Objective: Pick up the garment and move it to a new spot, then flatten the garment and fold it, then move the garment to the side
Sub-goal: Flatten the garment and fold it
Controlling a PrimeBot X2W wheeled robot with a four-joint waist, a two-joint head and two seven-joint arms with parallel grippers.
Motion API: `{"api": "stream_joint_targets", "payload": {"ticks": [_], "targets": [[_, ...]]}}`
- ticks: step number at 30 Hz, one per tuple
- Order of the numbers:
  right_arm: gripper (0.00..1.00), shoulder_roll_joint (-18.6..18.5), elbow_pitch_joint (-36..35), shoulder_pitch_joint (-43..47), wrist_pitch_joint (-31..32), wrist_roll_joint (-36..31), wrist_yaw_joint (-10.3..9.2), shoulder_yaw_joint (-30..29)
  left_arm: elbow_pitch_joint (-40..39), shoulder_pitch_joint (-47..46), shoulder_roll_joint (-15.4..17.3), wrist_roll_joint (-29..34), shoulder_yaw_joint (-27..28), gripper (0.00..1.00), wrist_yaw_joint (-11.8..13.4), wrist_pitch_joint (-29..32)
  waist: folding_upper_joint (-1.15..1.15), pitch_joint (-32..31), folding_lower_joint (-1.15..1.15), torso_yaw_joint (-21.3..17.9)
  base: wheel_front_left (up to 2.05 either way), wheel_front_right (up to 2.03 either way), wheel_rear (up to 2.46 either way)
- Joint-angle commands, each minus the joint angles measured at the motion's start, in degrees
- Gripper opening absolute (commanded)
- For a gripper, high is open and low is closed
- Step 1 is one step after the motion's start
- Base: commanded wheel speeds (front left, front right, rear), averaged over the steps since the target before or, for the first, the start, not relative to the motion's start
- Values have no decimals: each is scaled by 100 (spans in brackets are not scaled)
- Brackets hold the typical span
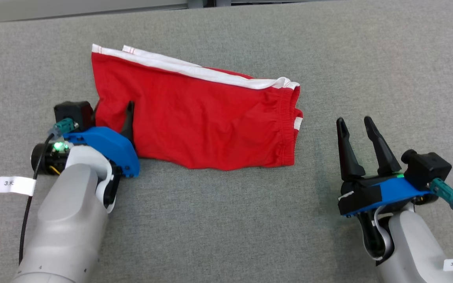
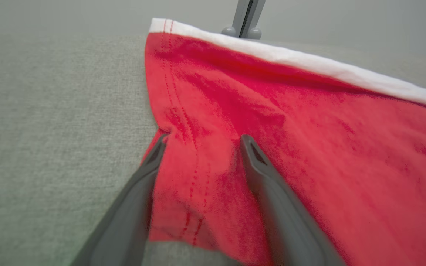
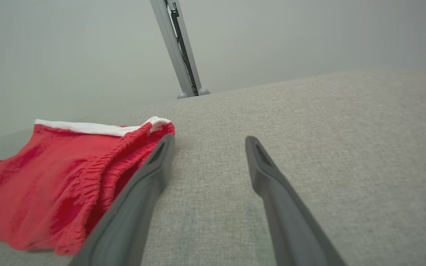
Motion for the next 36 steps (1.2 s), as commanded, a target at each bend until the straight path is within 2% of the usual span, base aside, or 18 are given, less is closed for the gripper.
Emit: {"api": "stream_joint_targets", "payload": {"ticks": [1,4,5,6,13,20,26,27,28,29,30,36], "targets": [[100,-14,26,100,-27,-59,0,-46,76,135,62,-93,-127,100,-22,176,0,-55,1,-20,0,0,0],[100,-16,49,199,-27,-129,0,-104,317,215,168,-259,-271,100,-14,480,0,-156,1,-54,0,0,0],[100,-13,58,230,-27,-157,0,-105,367,229,196,-302,-279,36,-11,474,0,-195,1,-70,0,0,0],[100,-13,61,251,-27,-175,0,-107,399,252,204,-319,-285,0,-11,424,0,-237,1,-82,0,0,0],[100,-14,180,531,-27,-268,0,-190,385,612,72,-652,-410,0,-15,-136,0,-711,1,30,0,0,0],[100,-13,344,1007,-27,-332,0,-270,154,1574,-26,-879,-231,0,9,-517,0,-1278,1,375,0,0,0],[100,-13,444,1361,-24,-413,0,-324,-835,2616,-138,-646,28,0,249,-530,0,-1547,1,843,0,0,0],[100,-13,453,1375,-24,-423,0,-290,-1033,2746,-148,-568,85,10,299,-532,0,-1557,1,909,0,0,0],[100,-13,468,1372,-24,-434,0,-248,-1227,2869,-175,-502,137,95,342,-532,0,-1561,1,971,0,0,0],[100,-13,468,1372,-24,-434,0,-248,-1227,2869,-175,-502,137,95,342,-532,0,-1561,1,971,0,0,0],[100,-14,485,1338,-24,-406,0,-204,-1393,2980,-203,-440,182,100,374,-532,0,-1555,1,1032,0,0,0],[100,-13,691,758,-23,-307,0,253,-2077,3287,-358,-30,310,100,384,-534,0,-1431,1,1402,0,0,0]]}}
